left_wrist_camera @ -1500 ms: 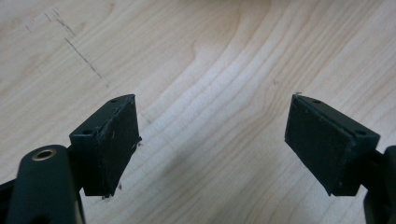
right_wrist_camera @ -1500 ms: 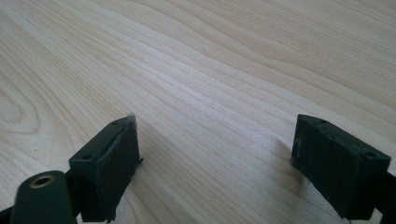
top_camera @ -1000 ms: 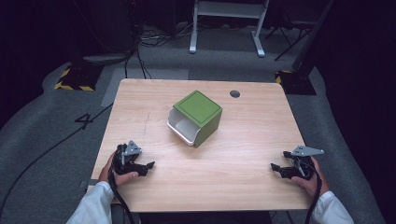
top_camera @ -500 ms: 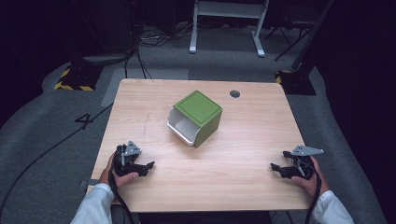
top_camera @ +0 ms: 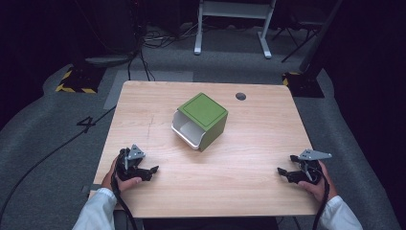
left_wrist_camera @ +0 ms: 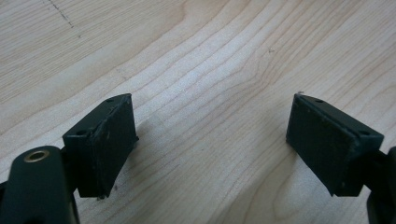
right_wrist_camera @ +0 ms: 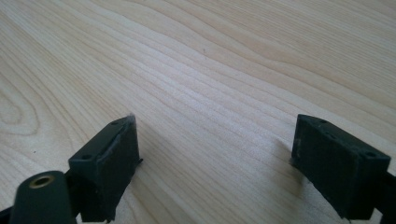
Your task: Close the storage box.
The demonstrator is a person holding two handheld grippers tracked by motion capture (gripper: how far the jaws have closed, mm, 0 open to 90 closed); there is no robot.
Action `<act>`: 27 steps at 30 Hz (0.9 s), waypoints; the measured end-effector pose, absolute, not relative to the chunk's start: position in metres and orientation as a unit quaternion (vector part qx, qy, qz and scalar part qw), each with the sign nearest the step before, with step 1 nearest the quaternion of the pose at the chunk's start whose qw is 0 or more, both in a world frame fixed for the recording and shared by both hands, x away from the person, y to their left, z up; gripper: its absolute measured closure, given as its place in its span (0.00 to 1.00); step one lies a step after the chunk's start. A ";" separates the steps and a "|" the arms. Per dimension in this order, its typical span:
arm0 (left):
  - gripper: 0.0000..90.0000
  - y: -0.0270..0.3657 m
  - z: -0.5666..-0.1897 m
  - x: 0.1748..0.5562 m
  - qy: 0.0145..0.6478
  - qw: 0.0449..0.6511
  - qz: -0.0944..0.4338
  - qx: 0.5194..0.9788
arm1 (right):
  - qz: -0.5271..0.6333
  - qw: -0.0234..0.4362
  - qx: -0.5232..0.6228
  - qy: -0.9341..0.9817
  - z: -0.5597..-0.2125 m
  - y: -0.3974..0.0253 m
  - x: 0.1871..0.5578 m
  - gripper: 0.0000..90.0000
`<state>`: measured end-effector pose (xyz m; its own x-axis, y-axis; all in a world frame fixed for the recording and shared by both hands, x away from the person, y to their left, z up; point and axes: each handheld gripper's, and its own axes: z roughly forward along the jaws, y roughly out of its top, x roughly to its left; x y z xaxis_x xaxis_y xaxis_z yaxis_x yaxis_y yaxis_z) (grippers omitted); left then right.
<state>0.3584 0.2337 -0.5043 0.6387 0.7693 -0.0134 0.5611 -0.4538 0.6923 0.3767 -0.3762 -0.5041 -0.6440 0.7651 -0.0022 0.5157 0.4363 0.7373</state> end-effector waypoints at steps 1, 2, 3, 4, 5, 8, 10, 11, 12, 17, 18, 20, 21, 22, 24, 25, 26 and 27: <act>0.18 0.234 -0.504 0.358 0.397 0.340 0.153 0.839 | 0.365 0.171 0.386 0.830 -0.504 -0.376 0.377 0.16; 0.18 0.234 -0.504 0.358 0.397 0.340 0.153 0.839 | 0.365 0.171 0.386 0.830 -0.504 -0.376 0.377 0.17; 0.18 0.234 -0.504 0.358 0.397 0.340 0.153 0.839 | 0.365 0.171 0.386 0.830 -0.504 -0.376 0.377 0.17; 0.18 0.234 -0.504 0.358 0.397 0.340 0.153 0.839 | 0.365 0.171 0.386 0.830 -0.504 -0.376 0.377 0.16; 0.18 0.234 -0.504 0.358 0.397 0.340 0.153 0.839 | 0.365 0.171 0.386 0.830 -0.504 -0.376 0.377 0.16; 0.18 0.234 -0.504 0.358 0.397 0.340 0.153 0.839 | 0.364 0.171 0.386 0.830 -0.504 -0.376 0.377 0.16; 0.18 0.234 -0.504 0.358 0.397 0.340 0.153 0.839 | 0.365 0.171 0.386 0.830 -0.504 -0.376 0.377 0.16; 0.18 0.234 -0.504 0.358 0.397 0.340 0.153 0.839 | 0.364 0.171 0.385 0.830 -0.504 -0.376 0.377 0.16; 0.18 0.234 -0.504 0.358 0.397 0.340 0.153 0.839 | 0.364 0.171 0.385 0.830 -0.504 -0.376 0.377 0.17; 0.17 0.234 -0.504 0.359 0.396 0.339 0.154 0.840 | 0.364 0.171 0.385 0.831 -0.504 -0.376 0.377 0.17; 0.17 0.233 -0.504 0.359 0.396 0.339 0.155 0.839 | 0.365 0.171 0.385 0.831 -0.504 -0.376 0.377 0.17; 0.17 0.233 -0.504 0.359 0.396 0.338 0.156 0.840 | 0.365 0.171 0.385 0.831 -0.504 -0.377 0.377 0.17; 0.17 0.233 -0.504 0.359 0.396 0.337 0.156 0.840 | 0.365 0.171 0.385 0.831 -0.504 -0.377 0.377 0.17; 0.17 0.233 -0.504 0.359 0.396 0.337 0.156 0.840 | 0.365 0.171 0.384 0.831 -0.504 -0.377 0.377 0.17; 0.16 0.233 -0.504 0.359 0.399 0.338 0.155 0.838 | 0.365 0.171 0.384 0.831 -0.504 -0.377 0.377 0.17; 0.16 0.232 -0.504 0.359 0.399 0.337 0.156 0.838 | 0.365 0.170 0.384 0.831 -0.504 -0.377 0.377 0.17; 0.16 0.232 -0.504 0.359 0.399 0.337 0.156 0.838 | 0.365 0.170 0.384 0.831 -0.504 -0.377 0.377 0.17; 0.16 0.232 -0.504 0.359 0.399 0.337 0.156 0.838 | 0.365 0.170 0.384 0.831 -0.504 -0.377 0.377 0.17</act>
